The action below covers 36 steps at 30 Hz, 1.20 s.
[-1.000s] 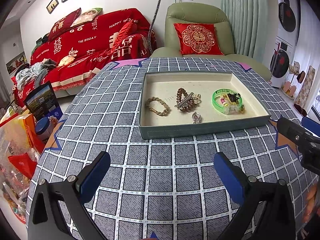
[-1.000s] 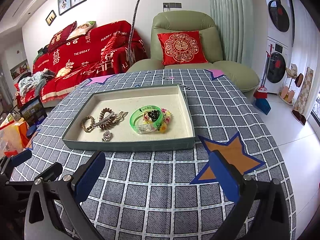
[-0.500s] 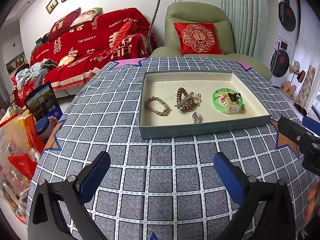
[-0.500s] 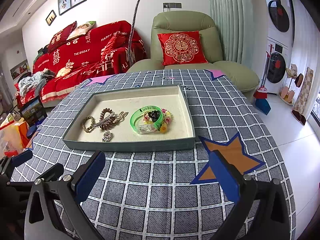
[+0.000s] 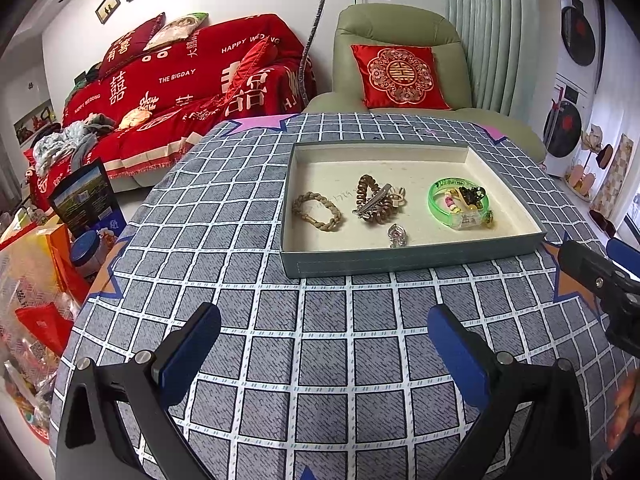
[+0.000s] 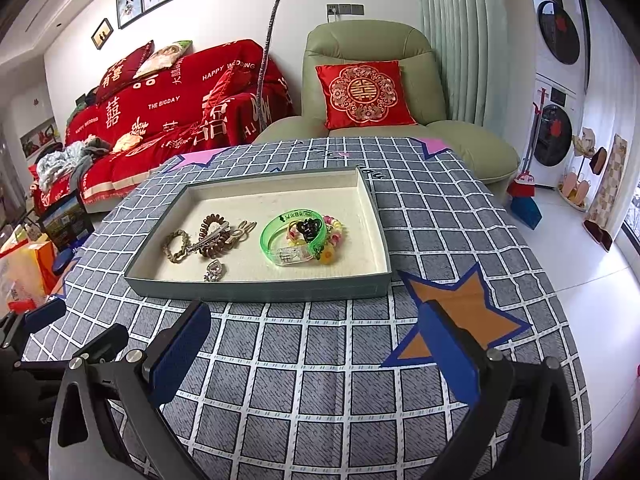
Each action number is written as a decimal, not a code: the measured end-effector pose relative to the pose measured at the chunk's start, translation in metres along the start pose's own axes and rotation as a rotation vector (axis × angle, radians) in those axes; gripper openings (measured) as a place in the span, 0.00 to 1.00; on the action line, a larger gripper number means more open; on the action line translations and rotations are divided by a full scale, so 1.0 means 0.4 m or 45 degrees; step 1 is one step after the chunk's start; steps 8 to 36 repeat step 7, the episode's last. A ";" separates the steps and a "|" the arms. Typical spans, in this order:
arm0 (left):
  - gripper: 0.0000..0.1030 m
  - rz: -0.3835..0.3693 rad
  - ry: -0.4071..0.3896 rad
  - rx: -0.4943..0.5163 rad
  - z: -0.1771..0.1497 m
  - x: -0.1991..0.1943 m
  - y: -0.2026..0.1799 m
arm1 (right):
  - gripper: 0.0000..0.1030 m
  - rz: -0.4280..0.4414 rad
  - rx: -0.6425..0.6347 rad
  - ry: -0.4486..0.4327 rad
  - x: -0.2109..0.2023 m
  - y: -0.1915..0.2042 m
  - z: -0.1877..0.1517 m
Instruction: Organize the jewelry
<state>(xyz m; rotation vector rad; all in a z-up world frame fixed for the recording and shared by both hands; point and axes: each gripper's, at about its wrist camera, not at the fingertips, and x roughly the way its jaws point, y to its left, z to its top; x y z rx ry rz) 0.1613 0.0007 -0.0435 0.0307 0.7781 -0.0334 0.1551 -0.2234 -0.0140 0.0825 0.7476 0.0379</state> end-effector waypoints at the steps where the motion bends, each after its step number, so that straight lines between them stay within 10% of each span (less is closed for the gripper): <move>1: 1.00 -0.001 0.000 0.001 0.000 0.000 0.000 | 1.00 0.000 0.000 0.001 0.002 0.000 -0.002; 36: 1.00 -0.008 0.014 0.008 0.002 0.003 -0.001 | 1.00 -0.001 0.003 0.002 0.003 -0.001 -0.001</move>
